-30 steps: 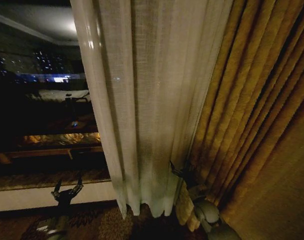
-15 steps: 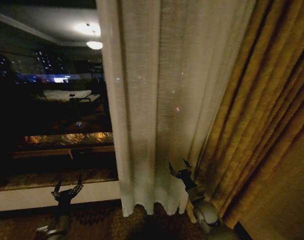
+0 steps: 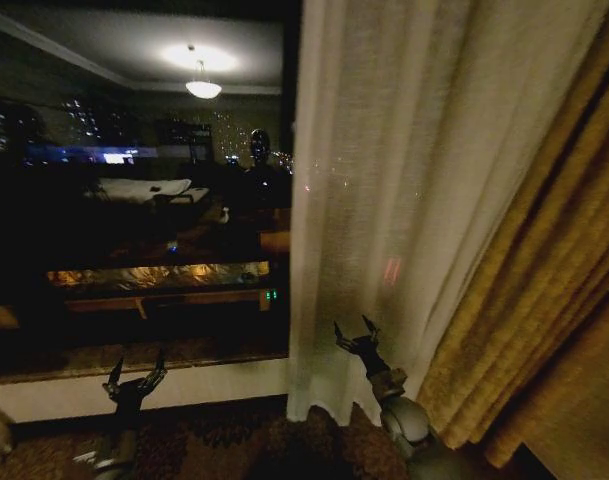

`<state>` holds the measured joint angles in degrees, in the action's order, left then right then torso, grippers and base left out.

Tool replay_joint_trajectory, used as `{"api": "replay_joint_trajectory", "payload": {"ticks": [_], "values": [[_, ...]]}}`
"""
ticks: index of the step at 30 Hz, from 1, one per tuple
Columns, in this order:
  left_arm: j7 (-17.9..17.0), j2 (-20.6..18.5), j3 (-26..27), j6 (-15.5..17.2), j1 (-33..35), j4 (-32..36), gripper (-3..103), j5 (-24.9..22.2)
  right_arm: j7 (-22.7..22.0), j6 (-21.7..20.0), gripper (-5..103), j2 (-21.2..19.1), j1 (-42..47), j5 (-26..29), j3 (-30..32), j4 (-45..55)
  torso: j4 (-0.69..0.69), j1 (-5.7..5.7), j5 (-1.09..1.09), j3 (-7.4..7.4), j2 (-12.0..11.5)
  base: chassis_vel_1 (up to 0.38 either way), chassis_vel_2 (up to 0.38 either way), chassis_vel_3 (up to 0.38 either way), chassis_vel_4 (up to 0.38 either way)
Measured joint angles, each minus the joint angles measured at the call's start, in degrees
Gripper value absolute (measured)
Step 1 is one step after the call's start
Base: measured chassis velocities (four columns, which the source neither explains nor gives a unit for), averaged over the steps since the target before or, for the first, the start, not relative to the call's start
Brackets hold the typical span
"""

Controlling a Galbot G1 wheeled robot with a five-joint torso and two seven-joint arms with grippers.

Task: Open the curtains by pulling them apart, changing their state from closed to fully open.

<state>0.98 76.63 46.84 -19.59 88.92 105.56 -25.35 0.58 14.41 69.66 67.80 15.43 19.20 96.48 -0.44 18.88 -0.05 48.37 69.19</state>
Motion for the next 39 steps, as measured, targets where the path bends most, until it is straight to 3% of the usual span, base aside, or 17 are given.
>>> {"api": "replay_joint_trajectory", "payload": {"ticks": [6,15,20,39], "values": [[0.00,0.03,-0.04,0.00,0.00,0.00,100,0.00,0.77,1.16,100,0.28,-0.27,-0.38,-0.02,-0.55,-0.02,0.00,0.11,0.01,-0.01,0.011,-0.003,-0.001,-0.006],[0.02,0.02,-0.05,0.00,0.00,0.00,100,0.00,7.60,2.96,100,1.19,-1.67,1.07,-1.09,-2.50,-0.01,0.00,0.01,0.01,0.00,-0.035,-0.039,0.037,0.027],[0.01,0.01,-0.03,0.00,0.00,0.00,100,0.00,7.94,2.76,100,1.28,-2.20,1.21,-2.17,-2.61,-0.01,-0.01,0.04,0.00,0.00,-0.009,0.040,0.014,-0.029],[0.01,0.01,-0.03,0.00,0.01,0.00,100,0.00,-1.62,-1.62,100,2.18,-8.82,-0.17,-6.95,-6.05,-0.02,-0.03,0.04,-0.01,0.01,-0.049,0.046,0.051,-0.042]]}}
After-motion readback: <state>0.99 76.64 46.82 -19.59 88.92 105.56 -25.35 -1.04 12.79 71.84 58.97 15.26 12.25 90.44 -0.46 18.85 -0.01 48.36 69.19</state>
